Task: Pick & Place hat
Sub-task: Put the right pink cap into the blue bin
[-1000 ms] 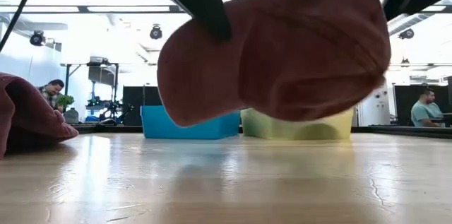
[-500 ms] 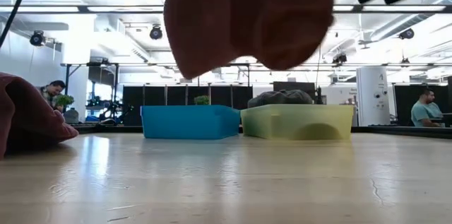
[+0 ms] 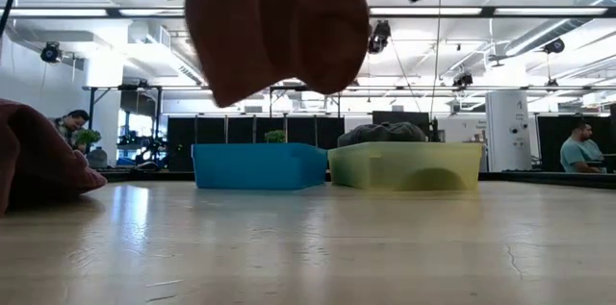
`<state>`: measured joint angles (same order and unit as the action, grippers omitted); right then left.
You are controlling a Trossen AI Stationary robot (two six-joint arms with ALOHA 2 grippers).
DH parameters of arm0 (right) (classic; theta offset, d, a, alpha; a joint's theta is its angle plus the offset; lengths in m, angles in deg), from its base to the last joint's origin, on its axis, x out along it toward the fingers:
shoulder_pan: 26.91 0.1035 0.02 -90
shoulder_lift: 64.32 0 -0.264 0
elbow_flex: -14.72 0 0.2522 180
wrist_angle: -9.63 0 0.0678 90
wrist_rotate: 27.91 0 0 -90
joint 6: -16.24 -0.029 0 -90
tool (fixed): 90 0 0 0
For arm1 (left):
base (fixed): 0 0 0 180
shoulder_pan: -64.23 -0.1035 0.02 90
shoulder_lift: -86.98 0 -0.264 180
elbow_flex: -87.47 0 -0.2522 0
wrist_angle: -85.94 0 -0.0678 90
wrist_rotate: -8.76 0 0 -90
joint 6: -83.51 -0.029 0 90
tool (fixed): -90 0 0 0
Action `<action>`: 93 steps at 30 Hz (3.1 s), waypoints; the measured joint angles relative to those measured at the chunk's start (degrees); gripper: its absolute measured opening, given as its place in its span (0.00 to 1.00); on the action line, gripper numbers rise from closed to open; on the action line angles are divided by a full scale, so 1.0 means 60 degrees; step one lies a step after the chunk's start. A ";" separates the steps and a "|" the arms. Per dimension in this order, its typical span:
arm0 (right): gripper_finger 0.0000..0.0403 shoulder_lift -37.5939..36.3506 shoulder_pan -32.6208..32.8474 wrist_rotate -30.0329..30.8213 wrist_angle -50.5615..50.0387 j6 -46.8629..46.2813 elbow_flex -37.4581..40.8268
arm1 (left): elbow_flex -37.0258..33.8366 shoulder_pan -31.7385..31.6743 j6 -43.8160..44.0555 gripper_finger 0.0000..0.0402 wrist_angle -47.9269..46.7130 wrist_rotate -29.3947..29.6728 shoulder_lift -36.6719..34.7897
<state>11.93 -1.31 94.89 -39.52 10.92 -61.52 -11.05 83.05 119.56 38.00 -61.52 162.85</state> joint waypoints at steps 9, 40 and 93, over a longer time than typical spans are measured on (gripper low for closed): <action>0.44 -0.0037 -0.0724 -0.0903 0.0536 -0.1350 -0.0007 | -0.3172 -0.2310 0.0980 0.01 0.4631 -0.3723 -0.2768; 0.44 -0.0674 -0.3321 -0.4739 0.1392 -0.0815 -0.0811 | -0.5059 -0.2691 0.1508 0.01 0.7631 -0.6564 -0.3401; 0.12 0.3145 -0.7229 -0.8601 0.3563 -0.0627 -0.3219 | -0.4629 -0.3022 -0.0413 0.09 0.2270 -0.0254 -0.4643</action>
<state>30.80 -44.68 43.29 -18.14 7.16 -80.83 -38.83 64.92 117.08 51.62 -63.05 134.99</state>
